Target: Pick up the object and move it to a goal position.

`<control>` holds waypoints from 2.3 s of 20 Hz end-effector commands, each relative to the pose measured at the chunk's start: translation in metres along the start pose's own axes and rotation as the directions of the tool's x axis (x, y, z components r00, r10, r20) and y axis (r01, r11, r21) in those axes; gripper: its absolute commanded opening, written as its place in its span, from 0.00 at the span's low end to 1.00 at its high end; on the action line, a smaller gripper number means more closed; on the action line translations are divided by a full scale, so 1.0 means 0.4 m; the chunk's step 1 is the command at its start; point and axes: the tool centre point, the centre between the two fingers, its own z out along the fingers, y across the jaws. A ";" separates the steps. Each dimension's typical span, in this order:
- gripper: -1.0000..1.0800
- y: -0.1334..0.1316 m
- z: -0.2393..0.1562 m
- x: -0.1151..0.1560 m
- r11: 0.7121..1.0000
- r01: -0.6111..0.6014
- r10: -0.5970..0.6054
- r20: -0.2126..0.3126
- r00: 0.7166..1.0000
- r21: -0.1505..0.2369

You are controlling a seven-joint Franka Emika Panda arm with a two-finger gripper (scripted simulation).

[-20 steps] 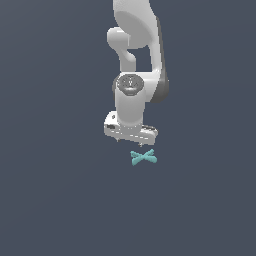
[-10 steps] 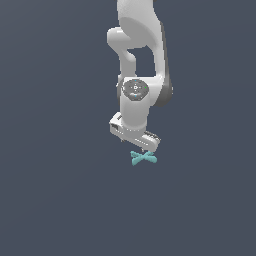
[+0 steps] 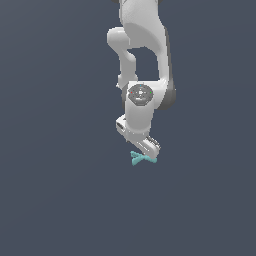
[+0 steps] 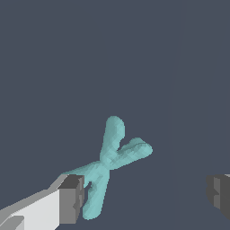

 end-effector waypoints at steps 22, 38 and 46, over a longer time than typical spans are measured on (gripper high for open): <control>0.96 -0.070 0.072 -0.041 0.837 -0.547 0.547 -0.008 0.837 0.010; 0.96 -0.084 0.087 -0.051 0.765 -0.644 0.644 -0.010 0.765 0.014; 0.96 -0.082 0.161 -0.050 0.763 -0.647 0.647 -0.010 0.762 0.015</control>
